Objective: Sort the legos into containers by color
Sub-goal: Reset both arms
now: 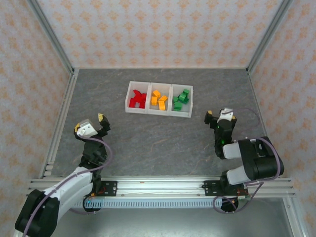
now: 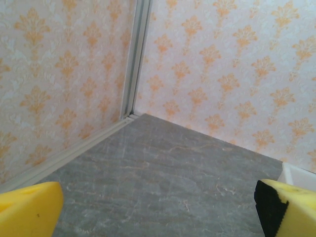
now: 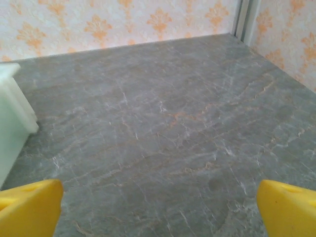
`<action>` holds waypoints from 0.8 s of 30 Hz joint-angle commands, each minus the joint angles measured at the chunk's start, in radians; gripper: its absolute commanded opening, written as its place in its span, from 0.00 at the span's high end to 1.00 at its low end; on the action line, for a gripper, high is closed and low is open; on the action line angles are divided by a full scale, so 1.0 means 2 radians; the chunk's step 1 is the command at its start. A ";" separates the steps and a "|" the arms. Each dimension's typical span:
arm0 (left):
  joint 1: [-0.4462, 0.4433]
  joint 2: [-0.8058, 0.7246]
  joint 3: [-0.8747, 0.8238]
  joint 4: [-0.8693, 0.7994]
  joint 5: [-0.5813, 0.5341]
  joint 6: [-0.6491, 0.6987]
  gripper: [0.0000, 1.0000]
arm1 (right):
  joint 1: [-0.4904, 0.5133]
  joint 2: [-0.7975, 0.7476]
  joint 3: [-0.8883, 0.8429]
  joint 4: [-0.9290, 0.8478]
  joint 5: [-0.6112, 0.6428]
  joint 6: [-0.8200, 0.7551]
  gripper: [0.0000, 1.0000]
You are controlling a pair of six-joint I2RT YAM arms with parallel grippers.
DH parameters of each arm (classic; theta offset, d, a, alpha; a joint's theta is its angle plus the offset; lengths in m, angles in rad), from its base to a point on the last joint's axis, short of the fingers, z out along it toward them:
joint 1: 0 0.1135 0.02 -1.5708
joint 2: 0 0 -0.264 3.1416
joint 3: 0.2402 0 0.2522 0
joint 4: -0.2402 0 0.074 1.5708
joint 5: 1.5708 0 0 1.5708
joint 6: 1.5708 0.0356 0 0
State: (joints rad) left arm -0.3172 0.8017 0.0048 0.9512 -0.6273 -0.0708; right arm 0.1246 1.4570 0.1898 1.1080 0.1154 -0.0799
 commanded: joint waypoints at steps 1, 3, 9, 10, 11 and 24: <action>0.019 0.065 -0.033 0.095 0.041 0.049 0.01 | -0.016 0.050 -0.039 0.215 -0.008 -0.001 0.00; 0.031 0.121 -0.011 0.113 0.073 0.076 0.01 | -0.018 0.025 -0.018 0.126 -0.016 0.002 0.00; 0.039 0.276 0.054 0.197 0.148 0.110 0.00 | -0.024 0.038 0.007 0.100 -0.008 0.012 0.00; 0.044 0.299 0.065 0.200 0.151 0.115 0.00 | -0.024 0.033 0.009 0.087 -0.007 0.013 0.00; 0.052 0.328 0.070 0.230 0.155 0.117 0.00 | -0.024 0.030 0.013 0.075 -0.007 0.015 0.00; 0.137 0.365 0.088 0.216 0.171 0.011 0.01 | -0.024 0.032 0.012 0.080 -0.005 0.015 0.00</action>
State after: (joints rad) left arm -0.0376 1.5375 0.1753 1.3708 -0.2699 -0.0109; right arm 0.0814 1.5280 0.1986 1.2640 0.0929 -0.0605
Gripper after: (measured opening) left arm 0.995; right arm 0.998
